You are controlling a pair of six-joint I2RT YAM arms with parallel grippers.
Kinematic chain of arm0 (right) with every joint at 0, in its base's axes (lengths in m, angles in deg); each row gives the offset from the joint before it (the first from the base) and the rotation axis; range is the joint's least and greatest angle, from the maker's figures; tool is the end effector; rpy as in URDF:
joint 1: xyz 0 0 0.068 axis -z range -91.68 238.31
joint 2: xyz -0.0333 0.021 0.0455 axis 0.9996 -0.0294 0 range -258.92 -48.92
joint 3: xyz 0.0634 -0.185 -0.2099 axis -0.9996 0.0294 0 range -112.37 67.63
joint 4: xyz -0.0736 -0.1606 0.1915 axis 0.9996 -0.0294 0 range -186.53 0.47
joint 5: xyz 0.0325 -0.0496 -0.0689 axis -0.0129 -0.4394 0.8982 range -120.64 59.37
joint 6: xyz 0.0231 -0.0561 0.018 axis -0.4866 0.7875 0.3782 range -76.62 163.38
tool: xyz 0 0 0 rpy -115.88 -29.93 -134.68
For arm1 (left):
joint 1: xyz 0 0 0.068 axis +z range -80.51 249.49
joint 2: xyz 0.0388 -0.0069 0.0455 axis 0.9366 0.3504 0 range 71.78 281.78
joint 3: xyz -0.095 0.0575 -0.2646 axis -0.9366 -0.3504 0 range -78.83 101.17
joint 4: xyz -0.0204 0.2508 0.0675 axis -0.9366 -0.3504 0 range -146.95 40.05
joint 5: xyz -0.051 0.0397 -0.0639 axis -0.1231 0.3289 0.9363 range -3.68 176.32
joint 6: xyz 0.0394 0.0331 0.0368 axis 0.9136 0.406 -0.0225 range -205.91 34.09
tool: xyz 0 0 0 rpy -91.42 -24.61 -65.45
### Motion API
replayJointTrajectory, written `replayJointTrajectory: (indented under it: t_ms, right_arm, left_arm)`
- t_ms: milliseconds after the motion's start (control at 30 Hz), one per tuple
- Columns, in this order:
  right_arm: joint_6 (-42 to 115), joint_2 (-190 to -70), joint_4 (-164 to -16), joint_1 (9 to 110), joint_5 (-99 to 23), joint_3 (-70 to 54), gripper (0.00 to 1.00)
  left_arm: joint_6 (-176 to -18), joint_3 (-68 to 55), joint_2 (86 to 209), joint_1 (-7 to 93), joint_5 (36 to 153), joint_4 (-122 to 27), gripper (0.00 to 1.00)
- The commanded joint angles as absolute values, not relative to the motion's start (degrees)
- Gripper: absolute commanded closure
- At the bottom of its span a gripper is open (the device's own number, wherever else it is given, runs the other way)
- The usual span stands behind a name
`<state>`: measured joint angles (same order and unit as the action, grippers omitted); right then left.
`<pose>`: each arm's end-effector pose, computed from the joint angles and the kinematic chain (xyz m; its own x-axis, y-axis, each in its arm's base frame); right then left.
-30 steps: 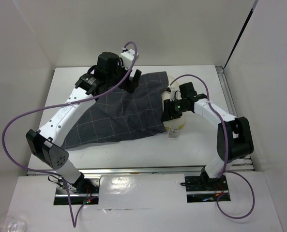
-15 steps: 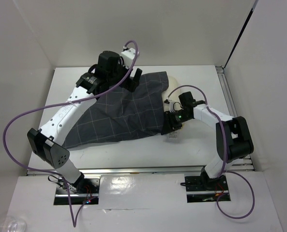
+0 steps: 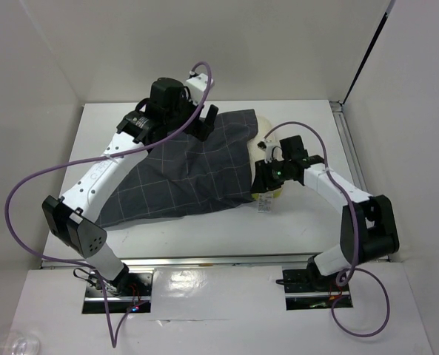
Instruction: Put the pillow into the pillowcase
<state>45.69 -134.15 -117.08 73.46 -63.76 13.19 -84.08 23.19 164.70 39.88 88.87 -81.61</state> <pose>0.2806 0.1019 0.2200 -0.8023 -0.2477 -0.5431 -0.5247 0.7265 0.4437 0.3284 -0.1891 0.4425 -0.3166 0.2164 -0.9235 0.5396 0.8418 0.0123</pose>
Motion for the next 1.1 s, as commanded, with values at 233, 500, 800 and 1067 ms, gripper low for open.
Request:
replayJointTrajectory:
  t_ms: [233, 500, 800, 1067]
  right_arm:
    - [44.3, -134.3, -111.3, 73.2, -64.2, 12.2, 0.54]
    - [42.2, -137.8, -107.1, 71.1, -63.6, 11.6, 0.53]
    - [47.1, -139.6, -111.9, 71.1, -70.1, 11.2, 0.97]
    - [57.9, -130.3, -131.5, 77.9, -69.0, 9.0, 1.00]
  left_arm:
    - [-81.2, 24.4, 164.8, 39.9, 89.8, -78.7, 0.00]
    - [-81.2, 24.4, 164.2, 39.9, 89.8, -78.7, 0.00]
    - [-80.6, 23.3, 164.2, 39.9, 89.8, -77.5, 0.00]
    - [-80.6, 21.1, 164.2, 39.9, 90.4, -76.2, 0.00]
